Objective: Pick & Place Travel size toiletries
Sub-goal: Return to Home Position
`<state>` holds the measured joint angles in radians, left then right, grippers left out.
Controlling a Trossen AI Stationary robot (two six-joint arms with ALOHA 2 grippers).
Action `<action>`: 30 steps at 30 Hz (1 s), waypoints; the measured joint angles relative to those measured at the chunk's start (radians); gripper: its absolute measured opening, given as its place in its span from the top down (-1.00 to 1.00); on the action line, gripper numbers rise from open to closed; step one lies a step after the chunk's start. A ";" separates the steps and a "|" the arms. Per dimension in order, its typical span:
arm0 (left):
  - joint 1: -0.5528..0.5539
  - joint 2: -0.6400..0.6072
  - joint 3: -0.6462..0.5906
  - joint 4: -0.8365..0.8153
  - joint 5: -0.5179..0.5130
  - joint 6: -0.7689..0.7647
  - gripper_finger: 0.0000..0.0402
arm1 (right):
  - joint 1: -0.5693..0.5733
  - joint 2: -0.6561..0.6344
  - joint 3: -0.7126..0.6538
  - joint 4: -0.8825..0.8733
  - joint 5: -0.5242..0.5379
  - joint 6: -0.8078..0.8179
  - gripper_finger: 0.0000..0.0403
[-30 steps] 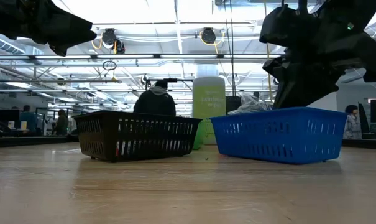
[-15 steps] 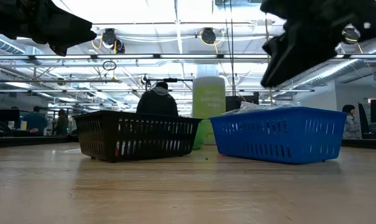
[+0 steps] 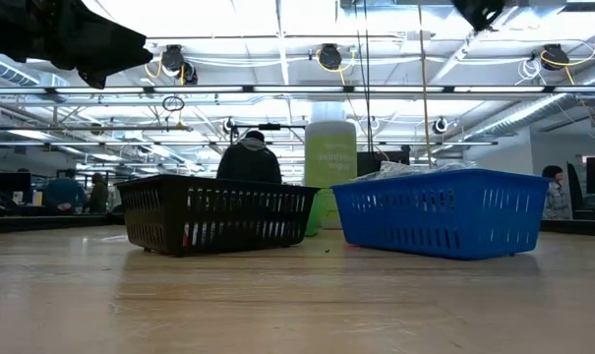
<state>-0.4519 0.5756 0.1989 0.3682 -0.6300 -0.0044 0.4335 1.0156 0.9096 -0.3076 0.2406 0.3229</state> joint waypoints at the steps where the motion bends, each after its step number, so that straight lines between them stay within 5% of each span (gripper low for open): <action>1: 0.000 0.000 0.000 0.000 0.000 0.000 0.19 | 0.000 -0.037 0.000 -0.015 -0.034 0.007 0.20; 4: 0.000 0.000 0.000 0.000 0.000 0.000 0.19 | 0.000 -0.134 0.000 -0.067 -0.117 0.003 0.21; 11: 0.000 0.000 0.000 0.000 0.000 0.000 0.19 | 0.000 -0.334 -0.132 -0.079 -0.112 -0.011 0.22; 30: 0.000 0.000 0.000 0.000 0.000 0.000 0.19 | 0.001 -0.577 -0.704 0.526 -0.115 -0.050 0.23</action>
<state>-0.4519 0.5755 0.1989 0.3683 -0.6300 -0.0044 0.4343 0.4389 0.2052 0.2186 0.1253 0.2732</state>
